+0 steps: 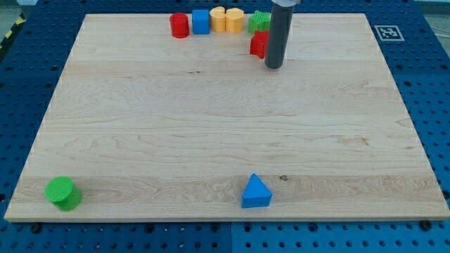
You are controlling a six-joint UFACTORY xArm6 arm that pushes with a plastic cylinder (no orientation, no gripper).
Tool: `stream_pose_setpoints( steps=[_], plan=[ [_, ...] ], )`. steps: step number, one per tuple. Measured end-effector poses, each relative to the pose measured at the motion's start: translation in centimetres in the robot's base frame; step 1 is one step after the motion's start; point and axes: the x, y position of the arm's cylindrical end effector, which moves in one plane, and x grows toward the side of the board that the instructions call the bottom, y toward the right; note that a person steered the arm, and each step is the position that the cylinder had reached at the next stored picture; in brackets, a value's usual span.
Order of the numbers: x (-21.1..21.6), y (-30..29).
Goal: Move the red star into green star
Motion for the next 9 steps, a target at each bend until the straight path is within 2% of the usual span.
stream_pose_setpoints(
  steps=[1,3,4,5,6,9],
  plan=[
    [-0.3,-2.1],
    [-4.6,-2.4],
    [-4.7,-2.4],
    [-3.9,-2.5],
    [-1.2,-2.4],
    [6.0,2.5]
  ],
)
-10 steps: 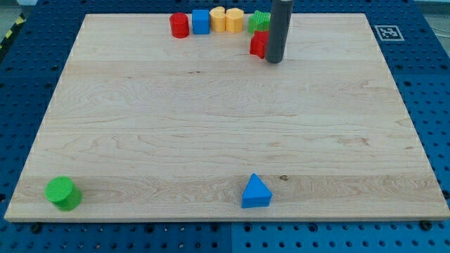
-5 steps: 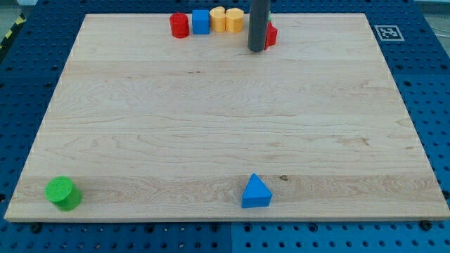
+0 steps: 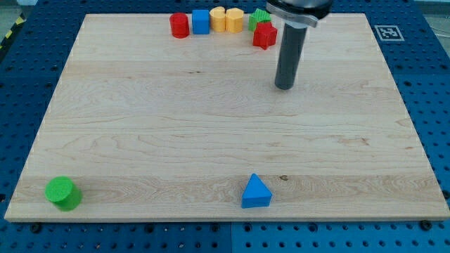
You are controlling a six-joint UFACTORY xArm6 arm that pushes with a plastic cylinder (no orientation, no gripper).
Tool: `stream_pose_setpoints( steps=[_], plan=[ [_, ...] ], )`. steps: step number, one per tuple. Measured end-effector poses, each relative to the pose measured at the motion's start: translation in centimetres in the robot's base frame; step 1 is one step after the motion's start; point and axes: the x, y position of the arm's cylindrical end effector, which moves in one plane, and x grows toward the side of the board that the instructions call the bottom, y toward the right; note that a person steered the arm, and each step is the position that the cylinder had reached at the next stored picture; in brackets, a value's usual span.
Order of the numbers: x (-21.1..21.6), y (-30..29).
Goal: Move the red star into green star
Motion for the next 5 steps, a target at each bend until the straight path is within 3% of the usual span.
stream_pose_setpoints(
  steps=[5],
  plan=[
    [7.9,2.8]
  ],
)
